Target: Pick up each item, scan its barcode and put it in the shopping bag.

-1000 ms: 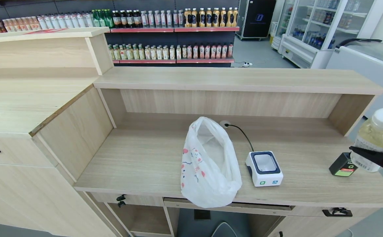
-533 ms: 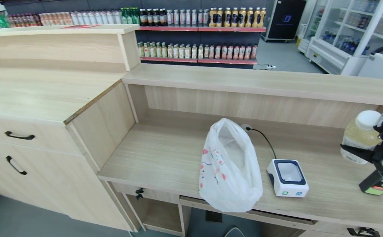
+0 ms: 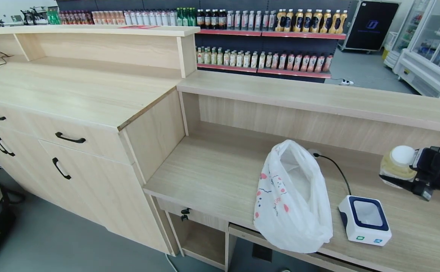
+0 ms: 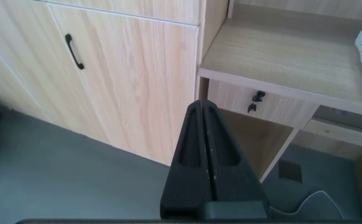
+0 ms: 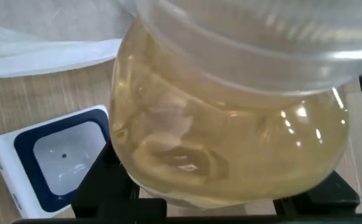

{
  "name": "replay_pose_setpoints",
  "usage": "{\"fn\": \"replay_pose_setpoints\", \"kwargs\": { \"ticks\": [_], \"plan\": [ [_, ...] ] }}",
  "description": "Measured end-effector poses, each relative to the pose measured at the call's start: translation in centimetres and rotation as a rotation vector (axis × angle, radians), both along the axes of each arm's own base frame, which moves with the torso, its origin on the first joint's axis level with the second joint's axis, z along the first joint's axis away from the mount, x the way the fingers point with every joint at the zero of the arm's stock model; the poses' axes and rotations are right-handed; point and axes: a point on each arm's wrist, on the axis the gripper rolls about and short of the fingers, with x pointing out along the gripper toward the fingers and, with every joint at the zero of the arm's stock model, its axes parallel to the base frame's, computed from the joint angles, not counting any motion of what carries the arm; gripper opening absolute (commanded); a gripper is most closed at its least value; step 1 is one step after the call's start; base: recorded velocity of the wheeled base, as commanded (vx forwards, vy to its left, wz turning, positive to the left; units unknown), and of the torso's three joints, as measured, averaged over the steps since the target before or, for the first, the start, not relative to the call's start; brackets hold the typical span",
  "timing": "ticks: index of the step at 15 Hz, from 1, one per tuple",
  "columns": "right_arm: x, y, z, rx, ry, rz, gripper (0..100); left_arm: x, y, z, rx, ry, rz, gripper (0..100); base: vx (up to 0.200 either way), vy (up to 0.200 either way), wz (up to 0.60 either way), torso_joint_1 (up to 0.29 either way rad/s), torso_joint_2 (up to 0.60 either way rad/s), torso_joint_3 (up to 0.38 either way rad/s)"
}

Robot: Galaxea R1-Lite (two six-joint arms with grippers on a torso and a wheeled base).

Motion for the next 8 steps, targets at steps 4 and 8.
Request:
{"fn": "replay_pose_setpoints", "kwargs": {
  "ticks": [4, 8],
  "plan": [
    [0.5, 0.0, -1.6, 0.033, 0.033, 0.086, 0, 0.0, 0.0, 0.0, 0.000, 0.000, 0.000, 0, 0.000, 0.000, 0.00, 0.000, 0.00, 0.000],
    [1.1, -0.1, -2.9, 0.022, 0.028, 0.176, 0, 0.0, 0.0, 0.0, 0.000, 0.000, 0.000, 0, 0.000, 0.000, 0.00, 0.000, 0.00, 0.000]
  ]
}}
